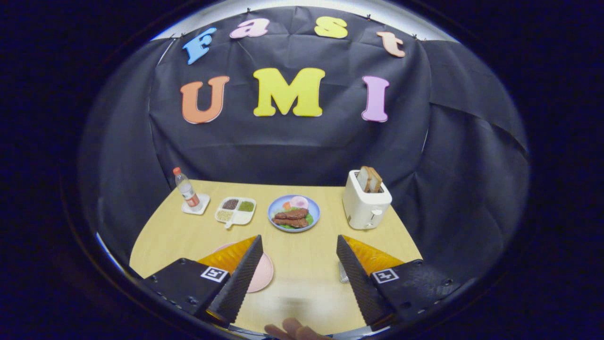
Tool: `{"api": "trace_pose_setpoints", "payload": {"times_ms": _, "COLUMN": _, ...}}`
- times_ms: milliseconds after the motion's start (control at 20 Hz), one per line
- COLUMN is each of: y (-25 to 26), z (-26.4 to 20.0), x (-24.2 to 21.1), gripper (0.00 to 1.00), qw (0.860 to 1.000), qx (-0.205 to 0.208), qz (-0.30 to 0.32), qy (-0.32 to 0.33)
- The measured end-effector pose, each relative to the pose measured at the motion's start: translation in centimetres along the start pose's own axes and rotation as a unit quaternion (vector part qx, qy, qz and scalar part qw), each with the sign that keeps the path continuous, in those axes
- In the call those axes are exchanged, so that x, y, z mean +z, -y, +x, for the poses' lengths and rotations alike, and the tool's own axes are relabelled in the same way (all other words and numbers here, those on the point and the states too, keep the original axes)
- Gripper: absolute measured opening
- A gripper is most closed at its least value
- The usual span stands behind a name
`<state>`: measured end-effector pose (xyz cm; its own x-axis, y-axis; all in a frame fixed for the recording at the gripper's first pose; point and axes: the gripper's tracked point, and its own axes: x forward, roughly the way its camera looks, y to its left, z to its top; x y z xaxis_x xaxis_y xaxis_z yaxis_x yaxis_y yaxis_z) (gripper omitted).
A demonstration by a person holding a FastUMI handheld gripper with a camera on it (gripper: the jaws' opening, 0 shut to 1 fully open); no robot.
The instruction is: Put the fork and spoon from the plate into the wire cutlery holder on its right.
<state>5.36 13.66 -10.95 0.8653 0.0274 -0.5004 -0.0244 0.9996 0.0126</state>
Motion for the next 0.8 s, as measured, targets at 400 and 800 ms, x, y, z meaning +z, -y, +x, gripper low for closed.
{"api": "trace_pose_setpoints", "payload": {"times_ms": 400, "y": -2.5, "z": -8.3, "x": 5.6, "gripper": 0.96, "qw": 0.984, "qx": 0.02, "qz": 0.063, "qy": 0.163}}
{"api": "trace_pose_setpoints", "payload": {"times_ms": 800, "y": -2.1, "z": -13.1, "x": 6.9, "gripper": 0.95, "qw": 0.972, "qx": 0.005, "qz": 0.017, "qy": 0.236}}
